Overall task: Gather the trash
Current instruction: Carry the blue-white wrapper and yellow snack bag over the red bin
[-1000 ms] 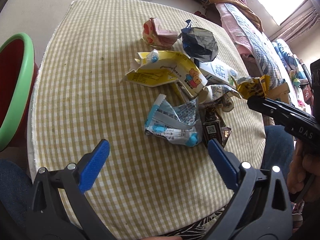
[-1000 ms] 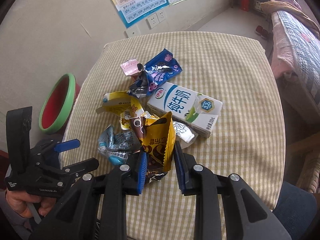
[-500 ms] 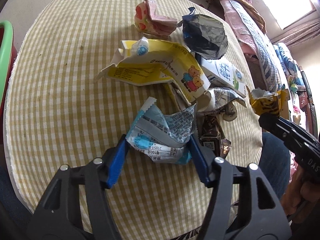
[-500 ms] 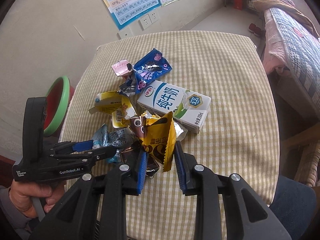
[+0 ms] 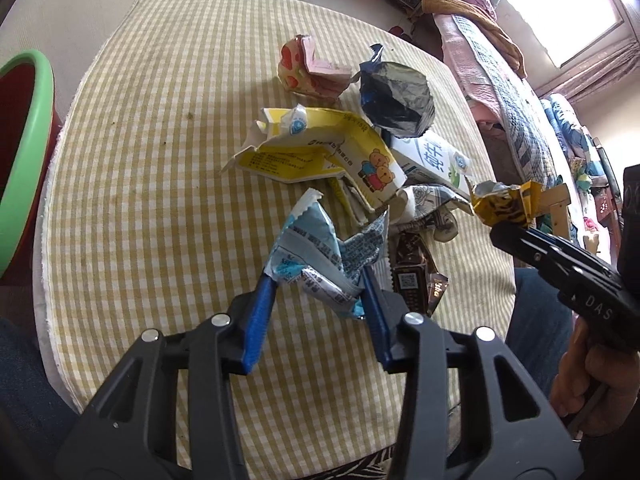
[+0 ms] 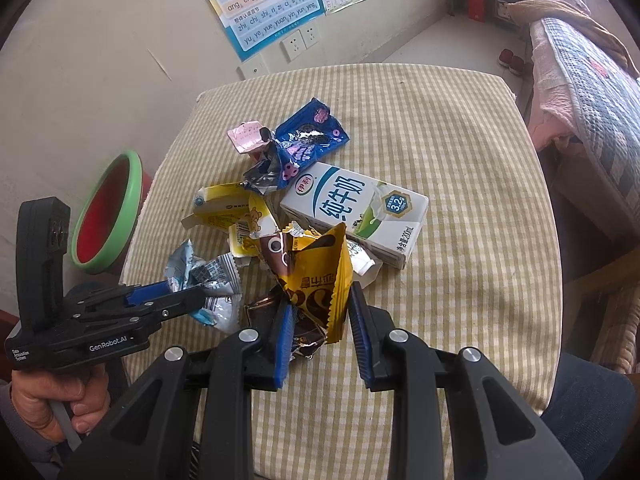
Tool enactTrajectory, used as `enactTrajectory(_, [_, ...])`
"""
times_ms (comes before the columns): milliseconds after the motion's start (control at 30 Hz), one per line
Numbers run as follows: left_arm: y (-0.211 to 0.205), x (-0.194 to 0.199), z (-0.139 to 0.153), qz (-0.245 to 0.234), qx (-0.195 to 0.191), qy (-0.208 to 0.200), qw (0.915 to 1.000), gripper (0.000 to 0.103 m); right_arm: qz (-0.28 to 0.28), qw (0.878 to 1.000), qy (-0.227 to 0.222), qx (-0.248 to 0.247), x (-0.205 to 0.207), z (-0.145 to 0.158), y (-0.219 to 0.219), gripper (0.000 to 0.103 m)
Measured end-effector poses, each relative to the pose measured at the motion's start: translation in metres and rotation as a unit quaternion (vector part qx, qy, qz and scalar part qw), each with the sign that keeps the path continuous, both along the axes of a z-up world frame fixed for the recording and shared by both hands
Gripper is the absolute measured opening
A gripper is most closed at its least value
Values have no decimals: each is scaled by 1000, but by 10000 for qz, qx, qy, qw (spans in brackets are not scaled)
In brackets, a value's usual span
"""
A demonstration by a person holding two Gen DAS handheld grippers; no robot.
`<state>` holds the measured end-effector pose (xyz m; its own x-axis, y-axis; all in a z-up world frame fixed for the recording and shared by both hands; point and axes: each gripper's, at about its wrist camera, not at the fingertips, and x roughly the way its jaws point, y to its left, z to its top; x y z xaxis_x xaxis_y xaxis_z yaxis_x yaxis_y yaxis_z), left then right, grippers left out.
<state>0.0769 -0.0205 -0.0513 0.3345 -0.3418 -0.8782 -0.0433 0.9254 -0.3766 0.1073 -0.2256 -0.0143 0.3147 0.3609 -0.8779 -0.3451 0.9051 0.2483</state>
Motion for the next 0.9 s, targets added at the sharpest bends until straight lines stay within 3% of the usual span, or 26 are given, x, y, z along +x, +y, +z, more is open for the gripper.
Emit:
enactTrajectory(500, [19,-13,38,42,362,-558,9978,41,-32,9998,-167,54,5,14,11,27])
enactTrajectory(900, [66,-19,54,561,425,-750,9947,41,413,9984,-391,56,7,31,55,27])
